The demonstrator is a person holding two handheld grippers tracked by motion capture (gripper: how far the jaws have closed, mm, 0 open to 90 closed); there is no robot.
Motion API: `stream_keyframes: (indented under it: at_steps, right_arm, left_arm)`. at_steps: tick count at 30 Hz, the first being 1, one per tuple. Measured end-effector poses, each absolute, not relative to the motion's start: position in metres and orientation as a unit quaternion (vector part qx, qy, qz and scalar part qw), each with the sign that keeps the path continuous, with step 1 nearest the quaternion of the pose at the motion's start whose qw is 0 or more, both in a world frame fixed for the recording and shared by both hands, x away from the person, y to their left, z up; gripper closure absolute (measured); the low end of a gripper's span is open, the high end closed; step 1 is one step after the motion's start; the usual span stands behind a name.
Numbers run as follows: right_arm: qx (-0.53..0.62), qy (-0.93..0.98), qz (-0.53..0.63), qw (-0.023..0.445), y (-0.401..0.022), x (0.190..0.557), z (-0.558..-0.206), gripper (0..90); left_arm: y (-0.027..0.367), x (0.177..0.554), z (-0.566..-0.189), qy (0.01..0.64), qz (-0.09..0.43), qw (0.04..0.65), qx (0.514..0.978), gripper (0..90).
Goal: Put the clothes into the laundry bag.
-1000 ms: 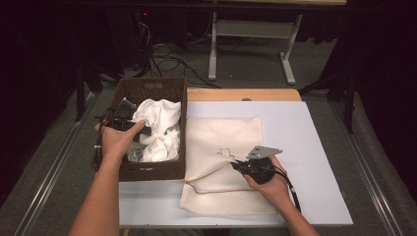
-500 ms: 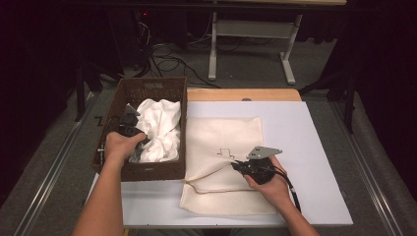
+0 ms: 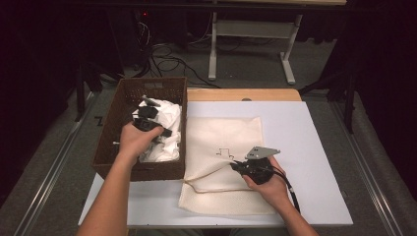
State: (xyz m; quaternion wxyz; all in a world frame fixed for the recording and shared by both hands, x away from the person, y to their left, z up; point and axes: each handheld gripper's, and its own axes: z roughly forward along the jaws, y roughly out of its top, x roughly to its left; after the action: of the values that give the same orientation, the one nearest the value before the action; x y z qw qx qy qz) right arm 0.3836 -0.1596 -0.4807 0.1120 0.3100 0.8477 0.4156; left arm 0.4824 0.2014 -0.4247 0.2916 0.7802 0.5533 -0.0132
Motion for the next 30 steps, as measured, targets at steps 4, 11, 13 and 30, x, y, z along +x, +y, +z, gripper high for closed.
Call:
stream_keyframes:
  at_steps: [4,11,13,30]
  right_arm:
    - [0.31,0.848,0.415,0.113,-0.161,0.382,-0.481,86.7]
    - [0.309,0.848,0.417,0.11,-0.162,0.384,-0.482,86.7]
    - [0.31,0.848,0.416,0.111,-0.162,0.383,-0.481,86.6]
    - [0.309,0.849,0.414,0.11,-0.161,0.382,-0.482,86.4]
  left_arm:
    - [0.196,0.486,-0.432,0.567,-0.008,0.289,0.771,58.8]
    - [0.222,0.482,-0.415,0.572,0.005,0.306,0.761,19.2]
    - [0.233,0.48,-0.412,0.582,0.008,0.314,0.75,15.4]
    - [0.267,0.491,-0.456,0.69,-0.023,0.195,0.696,0.0]
